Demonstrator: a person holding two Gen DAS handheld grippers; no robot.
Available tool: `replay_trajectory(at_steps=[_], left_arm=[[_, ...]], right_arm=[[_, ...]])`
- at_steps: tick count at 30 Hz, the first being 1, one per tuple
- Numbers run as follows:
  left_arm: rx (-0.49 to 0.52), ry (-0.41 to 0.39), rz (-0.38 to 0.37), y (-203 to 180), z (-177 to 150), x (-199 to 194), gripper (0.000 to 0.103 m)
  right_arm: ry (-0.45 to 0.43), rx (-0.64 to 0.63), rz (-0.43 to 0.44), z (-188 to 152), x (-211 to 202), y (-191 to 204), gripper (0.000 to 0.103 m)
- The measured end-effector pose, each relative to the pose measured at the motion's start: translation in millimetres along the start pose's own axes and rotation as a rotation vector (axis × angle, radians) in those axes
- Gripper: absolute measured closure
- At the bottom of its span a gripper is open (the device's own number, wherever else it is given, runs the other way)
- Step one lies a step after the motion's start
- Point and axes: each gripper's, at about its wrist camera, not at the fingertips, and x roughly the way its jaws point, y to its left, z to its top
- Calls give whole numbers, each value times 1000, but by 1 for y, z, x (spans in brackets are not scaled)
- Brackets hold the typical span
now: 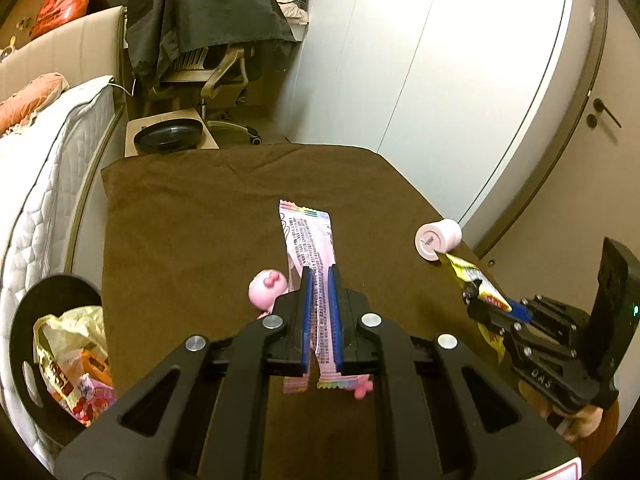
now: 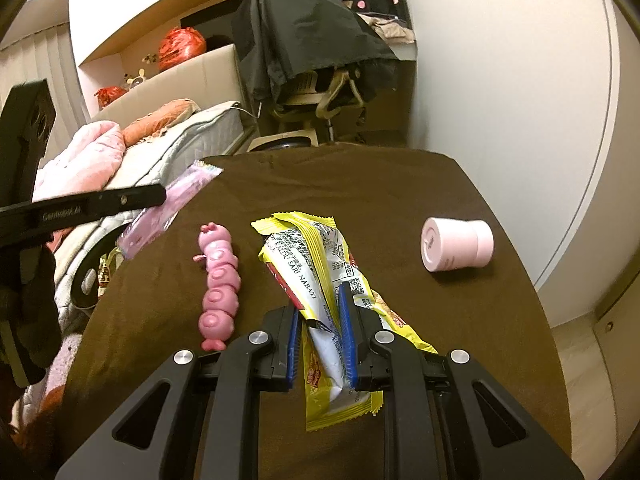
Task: Collect trash
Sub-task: 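Carry the pink stick wrapper and yellow wrapper over the bin with both tools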
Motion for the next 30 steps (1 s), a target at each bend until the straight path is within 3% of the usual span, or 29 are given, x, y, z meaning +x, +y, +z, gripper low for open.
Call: replay_trajectory(at_steps=[9,20,24,30], left_arm=[[-58,-71,43,49,-19,-53,95],[-209,-127,191,171,-57,-129,95],[-285,-102,216,221,-81,-139,95],[-361,-8,154,274,-112,-121,95]], right_arm=[[-40,-91,54,36,-6,54,86],[-26,-292,233,78,26,190,86],[12,-361,308,81,52,248,86],[122,-410,402,71,100,308,86]])
